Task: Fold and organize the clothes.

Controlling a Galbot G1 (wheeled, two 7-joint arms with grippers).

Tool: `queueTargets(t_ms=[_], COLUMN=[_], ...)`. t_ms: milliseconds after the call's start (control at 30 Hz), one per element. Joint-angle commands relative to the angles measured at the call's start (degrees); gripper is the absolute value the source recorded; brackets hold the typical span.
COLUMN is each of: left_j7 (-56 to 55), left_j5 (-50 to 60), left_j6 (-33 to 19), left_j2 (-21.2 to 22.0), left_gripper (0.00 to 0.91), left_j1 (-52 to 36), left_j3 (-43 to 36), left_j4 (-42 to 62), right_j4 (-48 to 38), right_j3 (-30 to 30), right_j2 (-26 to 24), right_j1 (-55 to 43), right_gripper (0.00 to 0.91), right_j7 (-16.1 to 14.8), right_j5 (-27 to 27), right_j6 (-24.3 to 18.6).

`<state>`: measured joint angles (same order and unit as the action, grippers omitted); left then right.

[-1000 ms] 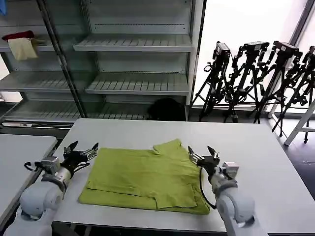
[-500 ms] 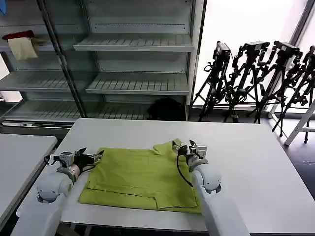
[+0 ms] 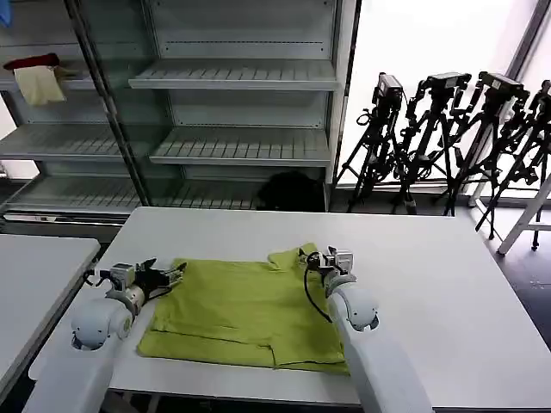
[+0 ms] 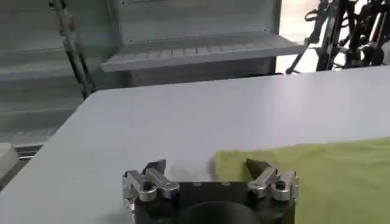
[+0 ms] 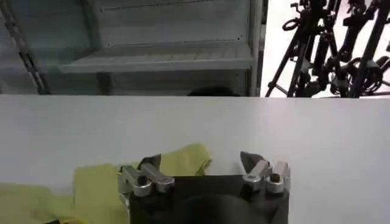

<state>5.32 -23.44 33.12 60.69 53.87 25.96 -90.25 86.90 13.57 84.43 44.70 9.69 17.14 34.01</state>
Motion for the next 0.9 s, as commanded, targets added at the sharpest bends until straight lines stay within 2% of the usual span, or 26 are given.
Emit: queueTargets(t_ms=[33,67,100,133,167,200,233,267,300,367,767,900], left_j7=[0.4,0.4,0.5,0.6,0.6,0.7,0.9,1.1,1.2,1.5,3.3,2.3], left_j5=[1.9,2.0,1.9,1.9,1.9,1.9,1.9,2.0,2.0,2.0,2.3,1.4], left_j6=[0.0,0.0,0.0,0.0,0.0,0.0,0.0,0.0,0.0,0.0,0.0,-0.1], left_j2=[-0.3,-0.3,-0.3,-0.3,-0.3,-0.3,-0.3,-0.3,-0.3,-0.3,-0.4,0.4], left_gripper=[0.907,0.887,0.856,0.766,0.675,0.554,0.242,0.101,0.05,0.01,0.0,0.0], left_j1=[-0.5,-0.4,-0.4,-0.4,-0.4,-0.4,-0.4,-0.4,-0.5,-0.4,-0.6,-1.3], left_j3=[-0.5,-0.5,-0.5,-0.4,-0.4,-0.5,-0.5,-0.6,-0.6,-0.7,-0.8,-0.3], left_j4=[0.9,0.9,0.9,0.8,0.7,0.6,0.6,0.6,0.6,0.5,0.8,0.3], right_j4=[-1.9,-2.2,-2.5,-2.7,-2.8,-3.0,-3.1,-3.1,-3.0,-2.4,0.3,2.3], right_j3=[-0.4,-0.4,-0.4,-0.5,-0.5,-0.6,-0.7,-0.8,-0.8,-1.0,-1.5,-1.4], right_j2=[0.4,0.5,0.6,0.7,0.7,0.8,0.9,1.0,1.0,0.8,-0.2,0.1], right_j1=[-0.9,-0.9,-0.9,-0.9,-0.9,-0.8,-0.7,-0.7,-0.6,-0.4,-0.2,-0.1], right_gripper=[0.746,0.615,0.534,0.322,0.212,0.101,0.0,0.0,0.0,0.0,0.0,0.0], right_j7=[-0.2,-0.3,-0.4,-0.4,-0.5,-0.9,-0.9,-0.9,-0.9,-1.0,-1.3,-0.8], right_j5=[-1.2,-1.3,-1.6,-1.8,-1.9,-2.5,-2.8,-2.9,-3.0,-2.9,-2.1,-0.4], right_j6=[0.0,0.0,0.0,-0.1,-0.1,-0.1,-0.1,-0.1,-0.1,-0.1,0.0,-0.2])
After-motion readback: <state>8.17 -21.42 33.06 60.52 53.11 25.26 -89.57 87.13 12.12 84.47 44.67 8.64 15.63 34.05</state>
